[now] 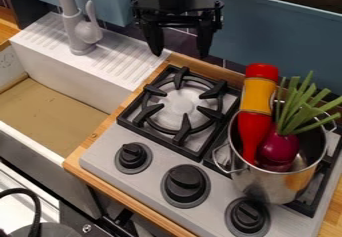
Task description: Move the silver pot in the middle of two burners
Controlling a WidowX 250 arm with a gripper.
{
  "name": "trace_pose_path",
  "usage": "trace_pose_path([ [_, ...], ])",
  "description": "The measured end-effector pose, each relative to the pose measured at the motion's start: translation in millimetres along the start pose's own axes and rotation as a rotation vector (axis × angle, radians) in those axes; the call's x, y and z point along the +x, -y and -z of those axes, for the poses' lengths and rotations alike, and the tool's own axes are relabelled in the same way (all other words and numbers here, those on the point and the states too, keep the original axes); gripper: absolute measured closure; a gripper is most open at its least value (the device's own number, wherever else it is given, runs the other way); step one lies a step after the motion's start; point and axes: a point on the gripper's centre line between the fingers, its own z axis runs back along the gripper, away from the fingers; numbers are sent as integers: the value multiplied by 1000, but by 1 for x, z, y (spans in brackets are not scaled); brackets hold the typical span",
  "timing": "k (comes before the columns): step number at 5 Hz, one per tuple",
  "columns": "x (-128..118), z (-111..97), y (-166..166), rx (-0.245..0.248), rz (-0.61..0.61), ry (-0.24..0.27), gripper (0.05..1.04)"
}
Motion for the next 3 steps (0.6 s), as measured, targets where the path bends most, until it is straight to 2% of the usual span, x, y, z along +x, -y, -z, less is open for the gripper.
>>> trace_pose_path([
  [1,-5,6,0,6,-3,-30,85],
  [2,-25,14,2,15,-4,-94,85],
  [3,-38,0,4,-21,33,-73,85],
])
